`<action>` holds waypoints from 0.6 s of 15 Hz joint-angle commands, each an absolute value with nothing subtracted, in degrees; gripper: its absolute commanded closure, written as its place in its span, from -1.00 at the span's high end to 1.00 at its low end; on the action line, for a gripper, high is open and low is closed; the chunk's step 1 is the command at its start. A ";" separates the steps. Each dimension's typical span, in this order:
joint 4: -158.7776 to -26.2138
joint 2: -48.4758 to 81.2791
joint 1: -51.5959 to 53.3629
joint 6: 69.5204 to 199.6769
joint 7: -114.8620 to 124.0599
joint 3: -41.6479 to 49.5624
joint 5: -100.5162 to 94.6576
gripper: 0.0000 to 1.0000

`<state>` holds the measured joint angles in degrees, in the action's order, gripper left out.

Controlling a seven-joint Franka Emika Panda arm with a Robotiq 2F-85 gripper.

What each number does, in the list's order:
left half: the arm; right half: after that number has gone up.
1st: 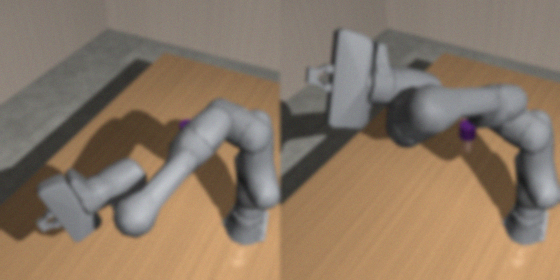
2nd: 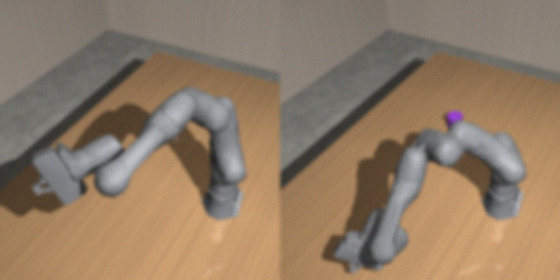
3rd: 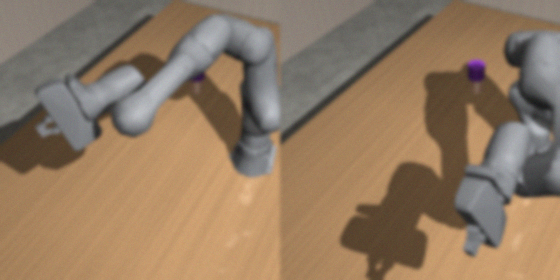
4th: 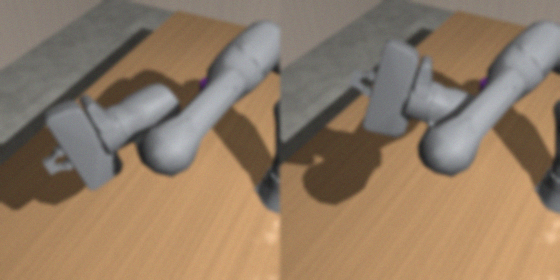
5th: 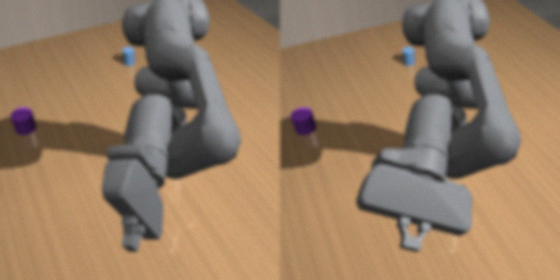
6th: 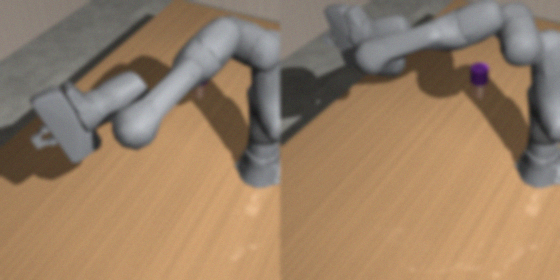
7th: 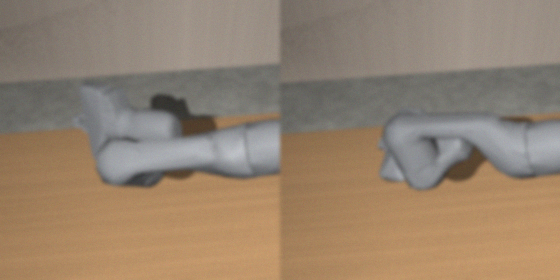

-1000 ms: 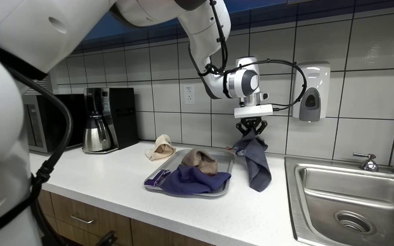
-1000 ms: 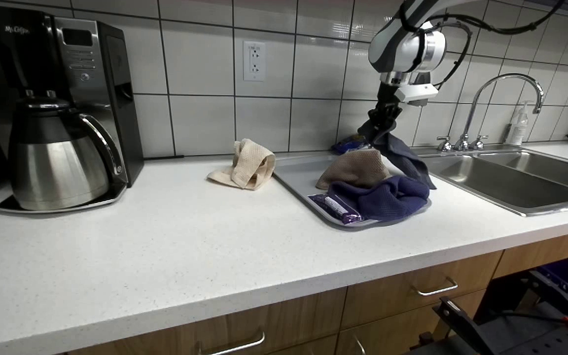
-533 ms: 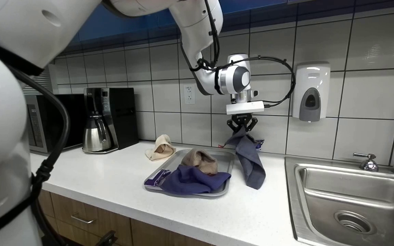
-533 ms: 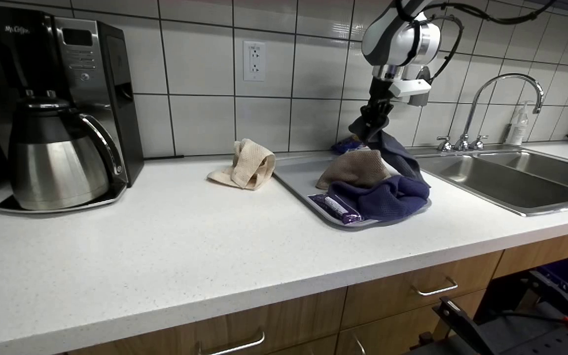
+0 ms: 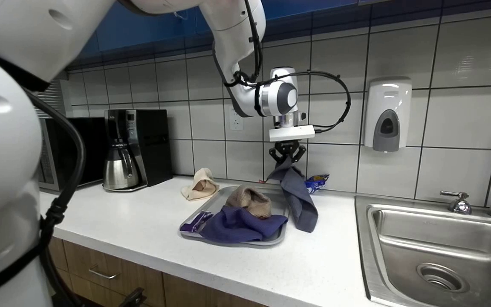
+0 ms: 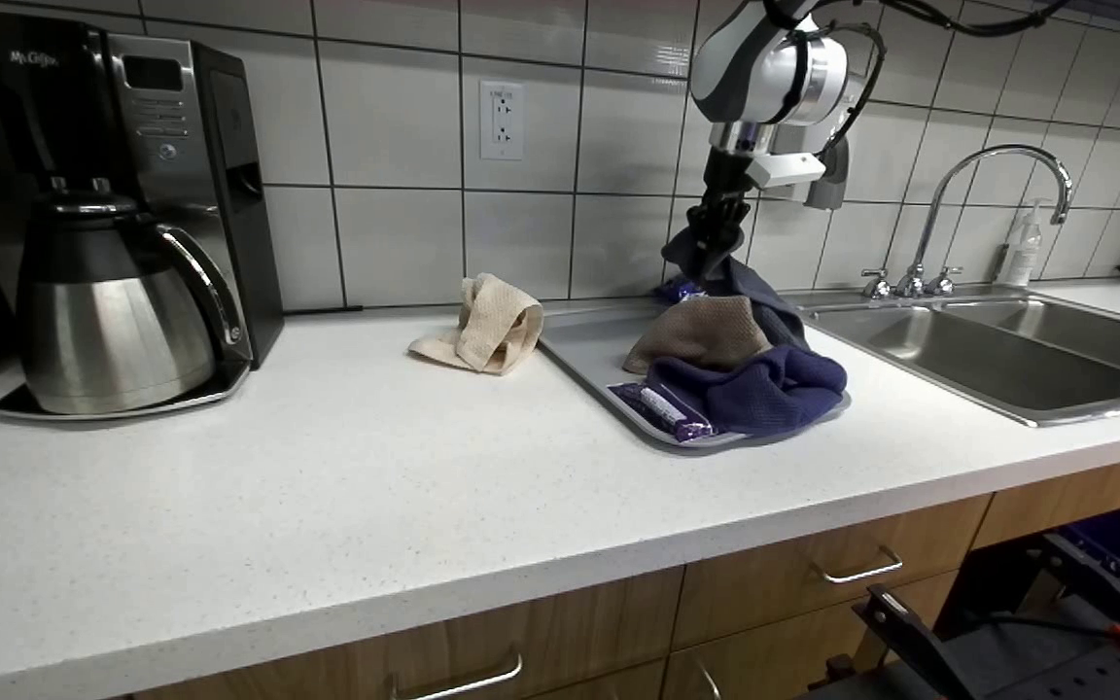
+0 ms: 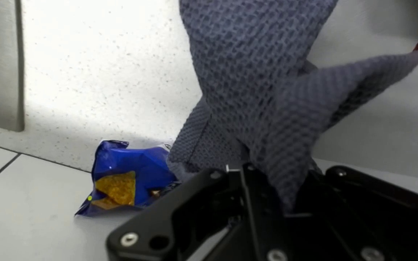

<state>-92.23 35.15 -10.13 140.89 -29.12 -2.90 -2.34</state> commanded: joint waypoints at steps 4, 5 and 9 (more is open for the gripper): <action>-93.47 33.66 -8.62 139.98 -30.73 -4.29 -3.28 -0.95; -93.31 33.83 -8.34 139.78 -30.79 -4.50 -3.31 -0.95; -92.53 34.56 -6.81 139.42 -30.56 -4.79 -3.70 -0.95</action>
